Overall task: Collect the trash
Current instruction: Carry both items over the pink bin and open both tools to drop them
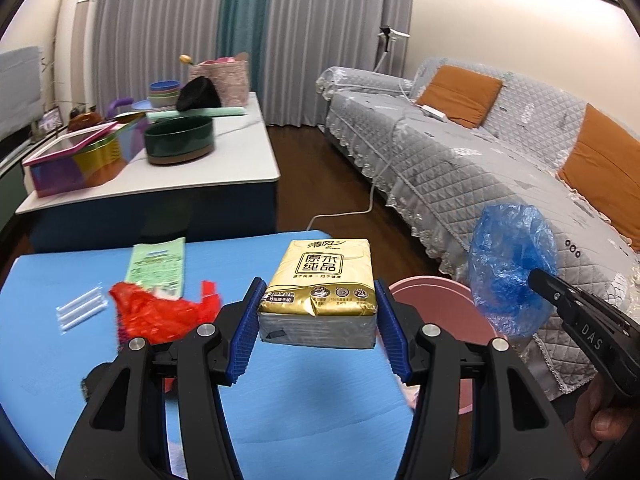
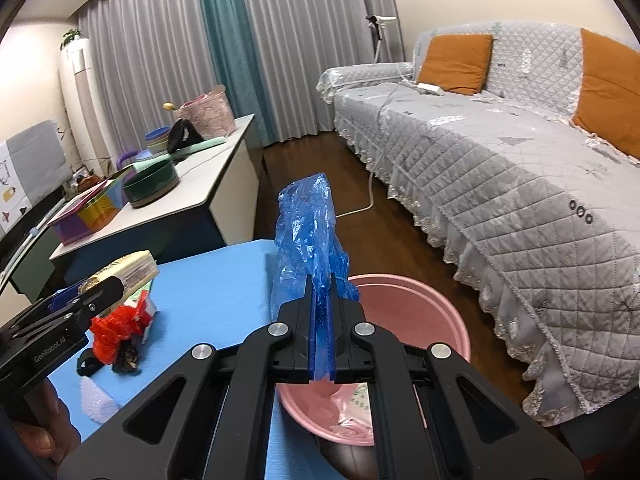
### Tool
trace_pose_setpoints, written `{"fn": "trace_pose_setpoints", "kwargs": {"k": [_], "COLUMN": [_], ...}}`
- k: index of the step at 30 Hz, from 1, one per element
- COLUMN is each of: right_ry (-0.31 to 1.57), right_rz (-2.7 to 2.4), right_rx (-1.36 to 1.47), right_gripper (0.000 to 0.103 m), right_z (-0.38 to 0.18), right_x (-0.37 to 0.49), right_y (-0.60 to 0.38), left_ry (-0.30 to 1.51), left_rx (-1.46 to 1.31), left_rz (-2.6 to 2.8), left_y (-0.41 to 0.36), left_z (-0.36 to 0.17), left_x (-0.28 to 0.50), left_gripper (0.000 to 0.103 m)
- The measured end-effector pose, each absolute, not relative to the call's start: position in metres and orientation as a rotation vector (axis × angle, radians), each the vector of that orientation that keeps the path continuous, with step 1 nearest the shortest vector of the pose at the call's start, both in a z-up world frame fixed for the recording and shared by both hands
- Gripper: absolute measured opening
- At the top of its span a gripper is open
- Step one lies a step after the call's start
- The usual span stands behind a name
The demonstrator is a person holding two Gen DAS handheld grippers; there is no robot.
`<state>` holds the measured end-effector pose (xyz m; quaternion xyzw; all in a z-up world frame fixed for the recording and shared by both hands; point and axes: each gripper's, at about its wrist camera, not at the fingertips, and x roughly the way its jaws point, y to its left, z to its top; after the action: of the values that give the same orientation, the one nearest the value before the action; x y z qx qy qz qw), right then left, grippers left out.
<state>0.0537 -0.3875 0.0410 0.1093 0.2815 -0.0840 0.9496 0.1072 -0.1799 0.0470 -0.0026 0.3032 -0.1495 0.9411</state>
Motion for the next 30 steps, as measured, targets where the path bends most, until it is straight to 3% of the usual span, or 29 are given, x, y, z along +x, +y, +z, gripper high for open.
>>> {"fn": "trace_pose_setpoints", "kwargs": {"k": [30], "right_ry": [0.629], "right_rz": [-0.276], "right_rx": [0.312], "right_gripper": [0.004], "right_z": [0.019], "right_x": [0.063], "right_y": [-0.453], "left_ry": [0.692], "left_rx": [0.044], "left_rz": [-0.432], "left_y": [-0.269], "left_z": [0.010], "left_x": [0.136], "left_gripper": [0.053]}}
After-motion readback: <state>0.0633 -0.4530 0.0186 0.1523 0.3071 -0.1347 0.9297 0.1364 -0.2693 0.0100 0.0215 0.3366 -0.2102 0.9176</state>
